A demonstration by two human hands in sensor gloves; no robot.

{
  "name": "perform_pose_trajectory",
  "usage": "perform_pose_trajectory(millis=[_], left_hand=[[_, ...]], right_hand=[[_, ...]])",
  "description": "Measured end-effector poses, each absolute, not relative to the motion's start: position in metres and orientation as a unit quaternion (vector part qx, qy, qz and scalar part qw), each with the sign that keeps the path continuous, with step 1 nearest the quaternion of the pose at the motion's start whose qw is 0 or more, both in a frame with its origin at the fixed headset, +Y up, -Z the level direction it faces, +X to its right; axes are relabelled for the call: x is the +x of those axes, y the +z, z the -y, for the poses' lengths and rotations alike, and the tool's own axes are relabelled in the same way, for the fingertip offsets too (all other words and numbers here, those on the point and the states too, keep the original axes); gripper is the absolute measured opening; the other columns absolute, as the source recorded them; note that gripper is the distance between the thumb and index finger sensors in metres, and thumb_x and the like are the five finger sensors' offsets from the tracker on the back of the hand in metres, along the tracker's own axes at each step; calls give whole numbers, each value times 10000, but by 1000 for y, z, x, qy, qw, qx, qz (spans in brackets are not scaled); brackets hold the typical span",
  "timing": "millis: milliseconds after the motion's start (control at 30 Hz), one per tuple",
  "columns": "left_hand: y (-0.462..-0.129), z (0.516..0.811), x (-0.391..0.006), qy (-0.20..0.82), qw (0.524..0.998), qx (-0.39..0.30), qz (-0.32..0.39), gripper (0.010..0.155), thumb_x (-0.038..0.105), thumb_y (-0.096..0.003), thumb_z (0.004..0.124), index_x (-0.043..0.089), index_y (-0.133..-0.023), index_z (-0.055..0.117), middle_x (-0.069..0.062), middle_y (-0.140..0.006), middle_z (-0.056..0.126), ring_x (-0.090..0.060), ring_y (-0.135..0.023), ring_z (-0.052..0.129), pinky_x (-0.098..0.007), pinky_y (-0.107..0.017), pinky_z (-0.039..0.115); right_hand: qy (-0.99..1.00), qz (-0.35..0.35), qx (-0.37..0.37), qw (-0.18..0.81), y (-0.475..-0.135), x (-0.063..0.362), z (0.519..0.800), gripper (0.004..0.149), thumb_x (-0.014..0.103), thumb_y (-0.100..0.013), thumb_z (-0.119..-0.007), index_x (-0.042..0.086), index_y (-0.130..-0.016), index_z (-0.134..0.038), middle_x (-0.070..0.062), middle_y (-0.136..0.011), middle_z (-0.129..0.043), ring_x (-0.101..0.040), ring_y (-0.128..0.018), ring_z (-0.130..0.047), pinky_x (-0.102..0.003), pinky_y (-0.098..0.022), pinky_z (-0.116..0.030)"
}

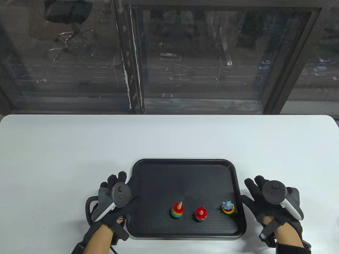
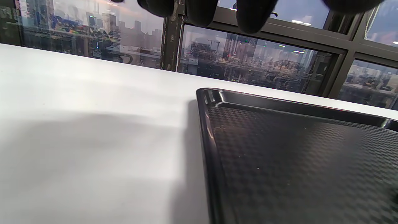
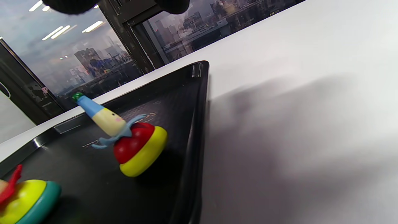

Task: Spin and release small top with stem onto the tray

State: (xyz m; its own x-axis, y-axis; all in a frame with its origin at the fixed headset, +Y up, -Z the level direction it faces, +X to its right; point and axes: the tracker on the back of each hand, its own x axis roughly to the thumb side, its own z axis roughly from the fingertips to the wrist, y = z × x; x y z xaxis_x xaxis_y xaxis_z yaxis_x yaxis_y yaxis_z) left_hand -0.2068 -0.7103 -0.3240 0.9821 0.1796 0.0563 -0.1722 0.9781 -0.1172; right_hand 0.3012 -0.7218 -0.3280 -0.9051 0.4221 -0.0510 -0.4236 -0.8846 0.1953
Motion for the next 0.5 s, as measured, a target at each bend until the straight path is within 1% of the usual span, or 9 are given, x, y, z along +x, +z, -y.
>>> perform_pose_trajectory(millis=[67, 167, 500], left_hand=[[-324, 711, -205, 96, 993, -57, 47, 788, 730, -371, 577, 479, -1111, 475, 29, -1299, 340, -379, -1195, 313, -632, -838, 330], [-323, 710, -203, 82, 994, -53, 48, 786, 732, -372, 574, 479, -1110, 475, 29, -1298, 349, -382, -1194, 324, -631, -836, 339], [-323, 711, -204, 88, 993, -58, 47, 786, 731, -374, 574, 479, -1111, 474, 28, -1298, 349, -384, -1193, 318, -633, -836, 334]], right_hand=[[971, -101, 3, 217, -328, 298, 721, 772, 683, -423, -532, 371, -1097, -319, -92, -1154, -141, -443, -1072, -165, -683, -695, -208], [972, -104, 12, 211, -328, 293, 720, 771, 684, -424, -531, 375, -1097, -317, -91, -1155, -138, -441, -1074, -162, -683, -697, -207], [971, -114, 11, 212, -329, 293, 722, 772, 685, -423, -531, 377, -1098, -317, -86, -1156, -132, -440, -1075, -156, -682, -699, -203]])
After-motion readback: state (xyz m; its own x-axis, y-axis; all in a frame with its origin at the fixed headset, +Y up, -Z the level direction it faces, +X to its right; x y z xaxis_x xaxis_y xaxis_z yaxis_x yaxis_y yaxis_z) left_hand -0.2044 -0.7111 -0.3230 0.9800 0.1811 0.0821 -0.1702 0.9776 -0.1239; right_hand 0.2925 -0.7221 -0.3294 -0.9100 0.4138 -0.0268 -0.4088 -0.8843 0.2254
